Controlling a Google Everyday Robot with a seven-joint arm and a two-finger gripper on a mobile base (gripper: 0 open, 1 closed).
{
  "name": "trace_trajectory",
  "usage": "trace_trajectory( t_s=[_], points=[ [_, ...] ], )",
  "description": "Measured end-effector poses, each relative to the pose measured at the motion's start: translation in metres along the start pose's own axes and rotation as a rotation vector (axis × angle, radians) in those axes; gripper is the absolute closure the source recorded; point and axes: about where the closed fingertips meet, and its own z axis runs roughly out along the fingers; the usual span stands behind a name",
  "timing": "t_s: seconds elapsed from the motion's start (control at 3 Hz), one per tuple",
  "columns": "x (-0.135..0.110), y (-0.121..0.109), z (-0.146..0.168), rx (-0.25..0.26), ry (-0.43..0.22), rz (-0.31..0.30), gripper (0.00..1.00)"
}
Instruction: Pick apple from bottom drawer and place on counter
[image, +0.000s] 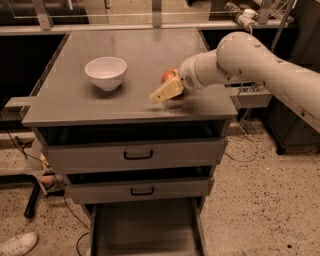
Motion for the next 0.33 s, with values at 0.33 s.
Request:
trace_trajectory(
  t_s=[0.33],
  points=[
    [0.0000,0.0000,0.0000,0.000,0.000,0.000,0.00]
  ],
)
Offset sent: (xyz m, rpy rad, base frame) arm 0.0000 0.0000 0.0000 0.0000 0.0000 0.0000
